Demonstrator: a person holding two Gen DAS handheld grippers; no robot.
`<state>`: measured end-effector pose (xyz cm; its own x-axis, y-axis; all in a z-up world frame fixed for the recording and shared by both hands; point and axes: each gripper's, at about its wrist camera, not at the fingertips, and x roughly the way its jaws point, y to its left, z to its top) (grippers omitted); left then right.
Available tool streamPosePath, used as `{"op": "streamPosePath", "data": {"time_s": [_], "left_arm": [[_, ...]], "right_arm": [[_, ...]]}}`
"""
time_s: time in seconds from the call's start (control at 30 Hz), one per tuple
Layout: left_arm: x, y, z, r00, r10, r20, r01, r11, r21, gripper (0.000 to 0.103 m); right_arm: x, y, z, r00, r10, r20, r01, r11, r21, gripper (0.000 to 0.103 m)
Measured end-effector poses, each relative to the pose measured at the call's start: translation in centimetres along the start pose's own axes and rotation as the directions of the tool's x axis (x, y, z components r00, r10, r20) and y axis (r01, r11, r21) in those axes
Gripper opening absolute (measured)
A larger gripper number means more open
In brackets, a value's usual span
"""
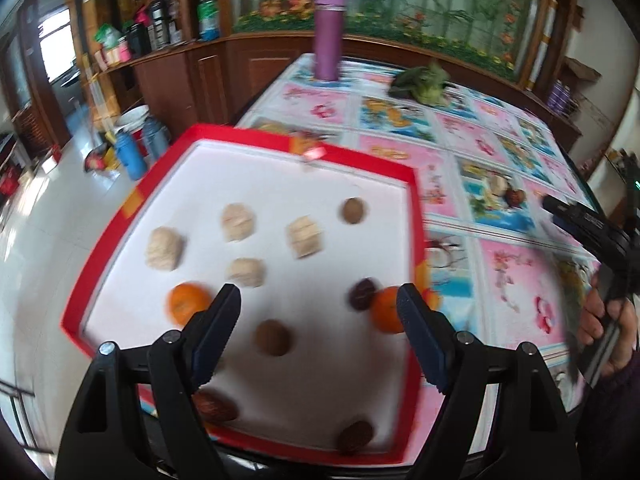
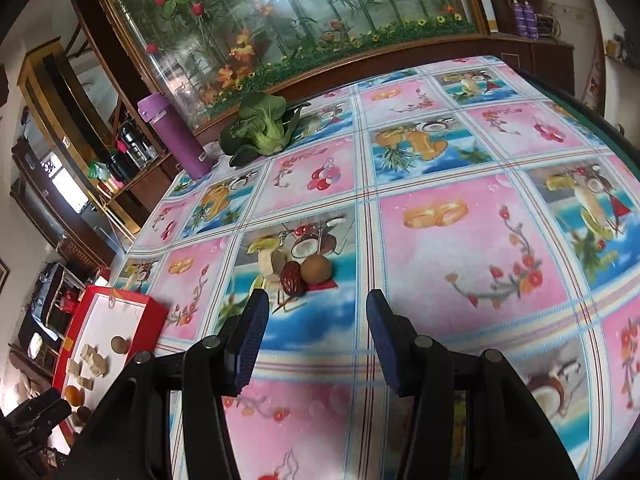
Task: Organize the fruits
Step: 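Move both open grippers back toward the fruit pile, then grasp a brown round fruit with the right gripper while the left reaches toward the pile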
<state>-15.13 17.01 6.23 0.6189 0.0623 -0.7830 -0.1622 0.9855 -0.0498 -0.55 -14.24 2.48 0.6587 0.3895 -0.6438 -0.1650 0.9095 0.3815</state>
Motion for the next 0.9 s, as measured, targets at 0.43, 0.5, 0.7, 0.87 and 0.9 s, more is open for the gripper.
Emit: {"op": "streamPosePath", "data": {"time_s": [0.43,0.5,0.7,0.87,0.9], "left_arm": [[2.7,-11.1,3.2,0.996,-0.084,-0.013,0.085,0.972,0.221,0.081],[3.2,-11.5,3.1,0.996,-0.082,-0.026,0.086,0.97,0.228,0.081],[4.4,-11.7,3.5,0.996,-0.075,-0.052,0.085,0.974,0.208,0.081],[5.0,-11.9,4.2,0.996,-0.065,-0.057,0.075,0.977,0.202,0.081],[5.2,-11.9,4.5,0.997,-0.058,-0.056,0.069,0.977,0.2,0.081]], "right_arm": [[3.9,0.4,1.3,0.996,-0.044,-0.072,0.038,0.996,-0.085,0.031],[4.3,0.7,1.3,0.996,-0.039,-0.08,0.031,0.994,-0.107,0.031],[4.9,1.5,1.6,0.995,-0.035,-0.09,0.022,0.989,-0.143,0.031],[5.8,2.4,1.9,0.993,-0.056,-0.102,0.035,0.98,-0.198,0.031],[5.9,2.5,1.9,0.993,-0.059,-0.103,0.036,0.978,-0.207,0.031]]}}
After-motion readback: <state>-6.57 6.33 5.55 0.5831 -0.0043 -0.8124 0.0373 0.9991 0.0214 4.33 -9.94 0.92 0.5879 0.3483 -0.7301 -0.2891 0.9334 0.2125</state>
